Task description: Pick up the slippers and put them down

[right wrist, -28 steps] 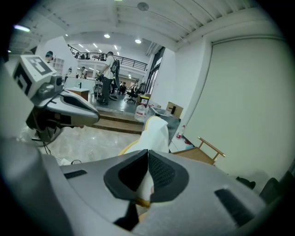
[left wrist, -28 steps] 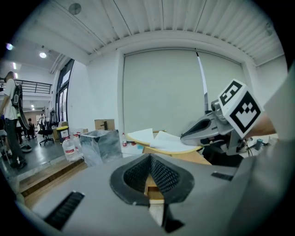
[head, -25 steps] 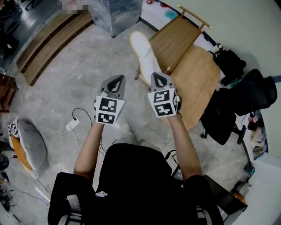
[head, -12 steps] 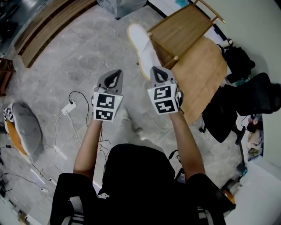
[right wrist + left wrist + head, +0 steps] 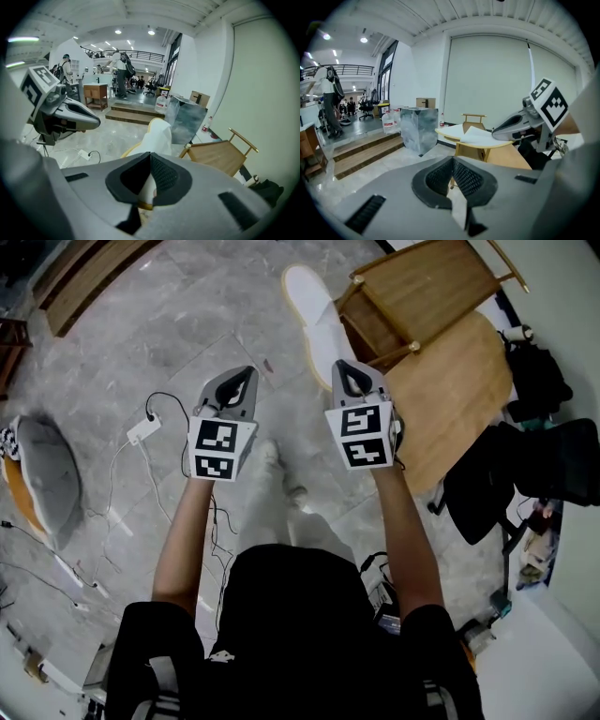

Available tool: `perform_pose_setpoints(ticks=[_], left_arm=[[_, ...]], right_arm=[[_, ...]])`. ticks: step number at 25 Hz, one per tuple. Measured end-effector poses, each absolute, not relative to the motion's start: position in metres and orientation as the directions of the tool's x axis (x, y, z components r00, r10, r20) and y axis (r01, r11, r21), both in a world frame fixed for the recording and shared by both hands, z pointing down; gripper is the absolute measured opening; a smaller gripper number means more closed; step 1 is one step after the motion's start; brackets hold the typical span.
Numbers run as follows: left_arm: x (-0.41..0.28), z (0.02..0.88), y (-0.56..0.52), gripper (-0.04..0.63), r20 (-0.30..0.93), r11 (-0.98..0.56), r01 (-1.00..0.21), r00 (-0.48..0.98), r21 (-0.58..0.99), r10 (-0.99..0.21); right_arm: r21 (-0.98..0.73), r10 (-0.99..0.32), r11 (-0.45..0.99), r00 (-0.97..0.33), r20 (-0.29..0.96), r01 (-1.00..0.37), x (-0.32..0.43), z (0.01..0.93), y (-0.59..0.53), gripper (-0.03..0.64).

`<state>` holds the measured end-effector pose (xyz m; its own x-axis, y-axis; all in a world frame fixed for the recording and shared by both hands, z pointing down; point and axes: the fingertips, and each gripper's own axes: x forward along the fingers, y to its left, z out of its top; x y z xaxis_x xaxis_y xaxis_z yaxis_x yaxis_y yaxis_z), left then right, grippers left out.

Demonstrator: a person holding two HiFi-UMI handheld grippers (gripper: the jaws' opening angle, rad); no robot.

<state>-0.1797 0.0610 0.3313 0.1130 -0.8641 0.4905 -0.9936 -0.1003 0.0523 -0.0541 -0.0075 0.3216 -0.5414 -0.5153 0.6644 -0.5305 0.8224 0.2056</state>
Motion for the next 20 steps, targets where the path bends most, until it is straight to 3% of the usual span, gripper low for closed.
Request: perform_pose_setpoints(ticks=[20], left_arm=[[-0.228,0.551,0.079,0.003,0.555,-0.027,-0.999,0.042,0.034,-0.831]], right_arm=[[0.145,-0.436,0.862,-0.563,0.703,-0.486,-0.094,0.535,0.005,0.002]])
